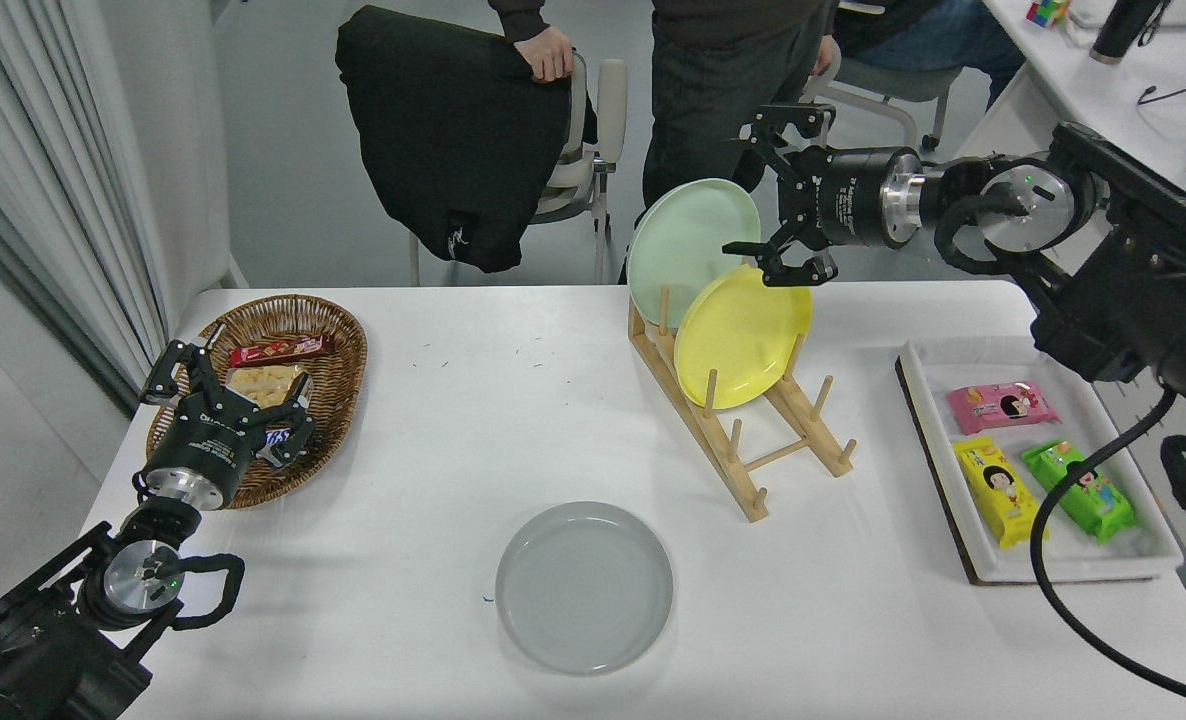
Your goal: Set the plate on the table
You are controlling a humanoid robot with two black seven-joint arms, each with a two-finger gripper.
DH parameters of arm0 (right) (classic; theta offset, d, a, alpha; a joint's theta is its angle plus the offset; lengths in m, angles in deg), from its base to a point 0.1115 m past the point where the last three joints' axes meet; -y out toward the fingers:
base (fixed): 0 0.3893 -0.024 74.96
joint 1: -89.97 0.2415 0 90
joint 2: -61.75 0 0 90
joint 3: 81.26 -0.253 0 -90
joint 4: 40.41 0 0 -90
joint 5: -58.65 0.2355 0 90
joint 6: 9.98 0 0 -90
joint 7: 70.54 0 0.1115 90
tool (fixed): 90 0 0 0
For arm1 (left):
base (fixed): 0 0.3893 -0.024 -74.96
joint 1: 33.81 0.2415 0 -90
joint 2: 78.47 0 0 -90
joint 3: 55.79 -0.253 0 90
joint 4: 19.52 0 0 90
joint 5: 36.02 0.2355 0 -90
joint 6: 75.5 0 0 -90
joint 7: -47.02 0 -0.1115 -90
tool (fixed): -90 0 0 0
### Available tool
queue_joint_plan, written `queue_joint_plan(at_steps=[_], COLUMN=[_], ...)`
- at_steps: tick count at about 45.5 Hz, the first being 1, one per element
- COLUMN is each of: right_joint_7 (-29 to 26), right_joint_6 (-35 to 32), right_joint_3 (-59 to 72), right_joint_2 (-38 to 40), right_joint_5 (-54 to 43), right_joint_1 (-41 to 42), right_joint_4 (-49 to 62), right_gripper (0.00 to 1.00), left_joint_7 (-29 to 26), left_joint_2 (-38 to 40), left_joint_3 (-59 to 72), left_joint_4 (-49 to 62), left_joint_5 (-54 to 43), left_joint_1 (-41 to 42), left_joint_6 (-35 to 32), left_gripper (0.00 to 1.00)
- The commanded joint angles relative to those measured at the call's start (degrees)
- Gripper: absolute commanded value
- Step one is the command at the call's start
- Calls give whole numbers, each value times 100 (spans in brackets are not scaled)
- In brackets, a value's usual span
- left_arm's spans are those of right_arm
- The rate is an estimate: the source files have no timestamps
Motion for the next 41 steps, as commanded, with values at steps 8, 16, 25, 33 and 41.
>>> queue_joint_plan(at_steps=[8,16,25,33,41], right_joint_7=[709,1060,1974,2213,2213], right_joint_6=[-46,24,788,983,816], right_joint_3=[-857,-875,-901,-708,-830], right_joint_2=[-51,-192,-192,-218,-288], right_joint_5=[-5,13,13,118,171], right_joint_1=[-618,-301,-363,-898,-1276], right_joint_4=[1915,2823,2805,2770,2560], right_gripper=[99,100,100,100,100], left_joint_7=[0,-8,0,0,-8], left_joint_2=[0,0,0,0,0], left_joint_3=[0,0,0,0,0], left_joint_4=[4,4,4,4,4], left_joint_5=[1,1,1,1,1], left_joint_1=[0,0,0,0,0], left_joint_6=[-4,-4,-4,5,5], left_gripper=[98,98,98,98,98])
